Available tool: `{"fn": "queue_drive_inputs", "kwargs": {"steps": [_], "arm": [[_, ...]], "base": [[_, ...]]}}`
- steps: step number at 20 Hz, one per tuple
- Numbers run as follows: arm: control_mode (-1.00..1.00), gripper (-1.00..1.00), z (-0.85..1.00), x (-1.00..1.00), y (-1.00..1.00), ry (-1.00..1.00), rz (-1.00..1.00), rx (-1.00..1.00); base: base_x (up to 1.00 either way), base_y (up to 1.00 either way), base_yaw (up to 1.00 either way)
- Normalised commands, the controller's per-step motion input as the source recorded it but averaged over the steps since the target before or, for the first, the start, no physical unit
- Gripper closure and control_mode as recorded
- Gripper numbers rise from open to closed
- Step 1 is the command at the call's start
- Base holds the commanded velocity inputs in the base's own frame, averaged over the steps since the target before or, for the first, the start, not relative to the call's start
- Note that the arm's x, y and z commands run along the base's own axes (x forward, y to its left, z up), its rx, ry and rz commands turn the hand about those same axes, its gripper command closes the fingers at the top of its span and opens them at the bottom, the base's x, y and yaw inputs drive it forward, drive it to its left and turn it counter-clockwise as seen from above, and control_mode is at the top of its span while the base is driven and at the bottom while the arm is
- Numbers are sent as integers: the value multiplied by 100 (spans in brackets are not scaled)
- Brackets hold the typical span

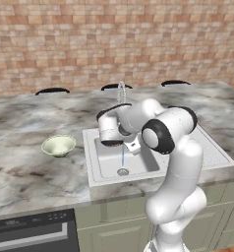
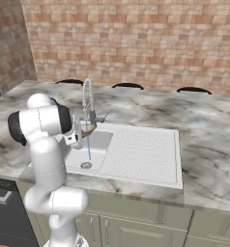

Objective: Rinse each bowl for a few seconds and place them down in the sink or on the counter.

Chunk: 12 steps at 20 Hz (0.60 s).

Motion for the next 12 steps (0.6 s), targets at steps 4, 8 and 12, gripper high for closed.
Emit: {"fn": "queue_drive_inputs", "kwargs": {"steps": [4,8,12], "arm": [[-100,100,-16,33,15,0,-4,-7],[-100,100,-3,3,4,0,-3,-8],[-100,100,3,-2,0,0,-3,-7]], "base": [[0,0,0],[0,0,0],[0,0,0]]}}
